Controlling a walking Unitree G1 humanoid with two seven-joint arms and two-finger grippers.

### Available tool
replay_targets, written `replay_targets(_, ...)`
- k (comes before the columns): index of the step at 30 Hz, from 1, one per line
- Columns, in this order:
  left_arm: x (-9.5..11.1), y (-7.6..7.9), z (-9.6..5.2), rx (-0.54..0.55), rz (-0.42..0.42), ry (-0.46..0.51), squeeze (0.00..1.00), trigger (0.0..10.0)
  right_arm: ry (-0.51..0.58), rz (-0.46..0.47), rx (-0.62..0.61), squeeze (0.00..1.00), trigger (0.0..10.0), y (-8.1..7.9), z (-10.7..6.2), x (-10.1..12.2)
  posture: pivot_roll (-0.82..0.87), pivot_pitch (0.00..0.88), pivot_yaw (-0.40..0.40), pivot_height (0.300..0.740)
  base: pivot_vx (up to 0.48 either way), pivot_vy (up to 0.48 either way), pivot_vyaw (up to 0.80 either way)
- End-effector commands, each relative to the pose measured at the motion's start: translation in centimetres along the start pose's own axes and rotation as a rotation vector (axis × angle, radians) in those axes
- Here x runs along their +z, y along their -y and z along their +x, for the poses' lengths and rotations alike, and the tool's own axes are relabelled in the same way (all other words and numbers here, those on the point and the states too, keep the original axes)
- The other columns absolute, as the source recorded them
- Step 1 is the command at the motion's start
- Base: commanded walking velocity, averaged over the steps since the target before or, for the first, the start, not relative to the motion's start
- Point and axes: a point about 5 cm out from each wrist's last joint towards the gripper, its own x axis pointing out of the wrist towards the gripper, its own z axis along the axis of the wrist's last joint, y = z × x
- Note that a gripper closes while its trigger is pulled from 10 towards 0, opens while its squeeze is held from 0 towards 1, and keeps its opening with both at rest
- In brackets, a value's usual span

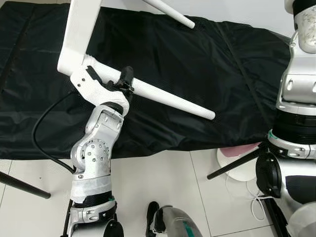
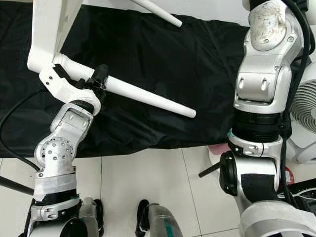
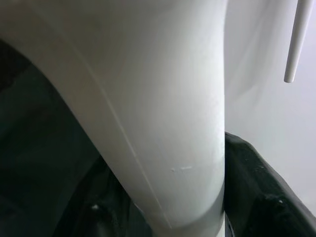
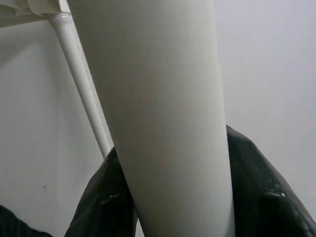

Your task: Building children table

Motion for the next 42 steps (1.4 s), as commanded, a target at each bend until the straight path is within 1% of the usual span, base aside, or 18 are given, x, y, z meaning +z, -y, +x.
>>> replay_targets(1, 6.8, 4.8, -0.8, -0.315, 0.102, 0.362, 0.00, 0.0, -0.008, 0.122, -0.175, 0.00, 0.0, 2.6, -1.0, -0.9, 0.02, 0.105, -0.102, 0.740, 0.000, 0.000, 0.00)
replay_targets(4, 7.5, 5.2, -0.8, -0.342, 0.118, 0.379, 0.00, 0.0, -0.031, 0.096, -0.233, 0.00, 0.0, 3.2, -1.8, -1.8, 0.02, 0.105, -0.100, 0.740, 0.000, 0.000, 0.00)
replay_targets(6, 8.9, 5.9, -0.9, -0.392, 0.172, 0.419, 0.00, 0.0, -0.082, 0.040, -0.335, 0.00, 0.0, 4.2, -3.5, -3.7, 0.02, 0.108, -0.091, 0.740, 0.000, 0.000, 0.00)
replay_targets(8, 8.9, 5.9, -0.9, -0.392, 0.172, 0.419, 0.00, 0.0, -0.082, 0.040, -0.335, 0.00, 0.0, 4.2, -3.5, -3.7, 0.02, 0.108, -0.091, 0.740, 0.000, 0.000, 0.00)
replay_targets(11, 10.5, 7.0, -0.7, -0.455, 0.188, 0.469, 0.00, 0.0, -0.121, -0.016, -0.364, 0.00, 0.0, 4.3, -5.1, -5.2, 0.02, 0.108, -0.086, 0.740, 0.000, 0.000, 0.00)
replay_targets(23, 11.9, 9.7, -0.6, -0.550, 0.209, 0.509, 0.00, 0.0, -0.199, -0.018, -0.436, 0.00, 0.0, 4.5, -6.9, -7.2, 0.02, 0.108, -0.076, 0.740, 0.000, 0.000, 0.00)
replay_targets(25, 12.0, 10.1, -0.6, -0.574, 0.228, 0.505, 0.00, 0.0, -0.314, 0.080, -0.402, 0.00, 0.0, 2.6, -8.5, -9.5, 0.03, 0.110, -0.072, 0.740, 0.000, 0.000, 0.00)
replay_targets(26, 12.0, 10.1, -0.6, -0.574, 0.228, 0.505, 0.00, 0.0, -0.314, 0.080, -0.402, 0.00, 0.0, 2.6, -8.5, -9.5, 0.03, 0.110, -0.072, 0.740, 0.000, 0.000, 0.00)
replay_targets(27, 11.9, 10.4, -0.6, -0.593, 0.250, 0.478, 0.00, 0.0, -0.496, 0.269, -0.353, 0.00, 0.0, -0.5, -11.0, -12.4, 0.04, 0.114, -0.061, 0.740, 0.000, 0.000, 0.00)
replay_targets(30, 11.6, 10.6, -0.5, -0.603, 0.251, 0.452, 0.00, 0.0, -0.574, 0.336, -0.313, 0.00, 0.0, -2.1, -12.2, -13.5, 0.04, 0.114, -0.061, 0.740, 0.000, 0.000, 0.00)
replay_targets(31, 11.4, 10.6, -0.5, -0.603, 0.268, 0.434, 0.00, 0.0, -0.633, 0.435, -0.275, 0.00, 0.0, -3.6, -13.1, -14.1, 0.04, 0.117, -0.050, 0.740, 0.000, 0.000, 0.00)
replay_targets(32, 11.4, 10.6, -0.5, -0.603, 0.268, 0.434, 0.00, 0.0, -0.633, 0.435, -0.275, 0.00, 0.0, -3.6, -13.1, -14.1, 0.04, 0.117, -0.050, 0.740, 0.000, 0.000, 0.00)
replay_targets(34, 11.0, 10.4, -0.5, -0.605, 0.289, 0.405, 0.00, 0.0, -0.704, 0.560, -0.203, 0.00, 0.0, -5.8, -14.1, -14.7, 0.03, 0.117, -0.045, 0.740, 0.000, 0.000, 0.00)
replay_targets(35, 11.0, 10.4, -0.5, -0.605, 0.289, 0.405, 0.00, 0.0, -0.704, 0.560, -0.203, 0.00, 0.0, -5.8, -14.1, -14.7, 0.03, 0.117, -0.045, 0.740, 0.000, 0.000, 0.00)
replay_targets(36, 10.7, 10.2, -0.5, -0.604, 0.299, 0.384, 0.00, 0.0, -0.758, 0.633, -0.179, 0.00, 0.0, -6.9, -14.6, -15.3, 0.04, 0.119, -0.042, 0.740, 0.000, 0.000, 0.00)
replay_targets(38, 10.7, 10.2, -0.5, -0.604, 0.299, 0.384, 0.00, 0.0, -0.758, 0.633, -0.179, 0.00, 0.0, -6.9, -14.6, -15.3, 0.04, 0.119, -0.042, 0.740, 0.000, 0.000, 0.00)
replay_targets(40, 10.1, 10.0, -0.6, -0.601, 0.314, 0.354, 0.00, 0.0, -0.810, 0.720, -0.105, 0.00, 0.0, -8.7, -15.3, -15.9, 0.05, 0.123, -0.038, 0.740, 0.000, 0.000, 0.00)
replay_targets(42, 10.1, 10.0, -0.6, -0.601, 0.314, 0.354, 0.00, 0.0, -0.810, 0.720, -0.105, 0.00, 0.0, -8.7, -15.3, -15.9, 0.05, 0.123, -0.038, 0.740, 0.000, 0.000, 0.00)
